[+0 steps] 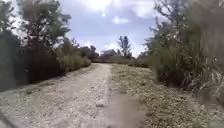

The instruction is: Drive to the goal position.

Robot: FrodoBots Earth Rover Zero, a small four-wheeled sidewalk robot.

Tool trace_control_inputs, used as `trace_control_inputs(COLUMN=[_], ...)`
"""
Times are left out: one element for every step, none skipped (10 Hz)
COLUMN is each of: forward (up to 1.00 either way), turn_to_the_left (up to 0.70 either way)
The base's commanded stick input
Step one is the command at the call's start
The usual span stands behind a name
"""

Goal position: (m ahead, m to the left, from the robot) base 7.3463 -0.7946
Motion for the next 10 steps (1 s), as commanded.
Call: trace_control_inputs(forward=[0.85, 0.85, 0.85, 0.85, 0.85, 0.85, 0.85, 0.85, 0.85, 0.85], turn_to_the_left=[0.00, 0.00, 0.00, 0.00, 0.00, 0.00, 0.00, 0.00, 0.00, 0.00])
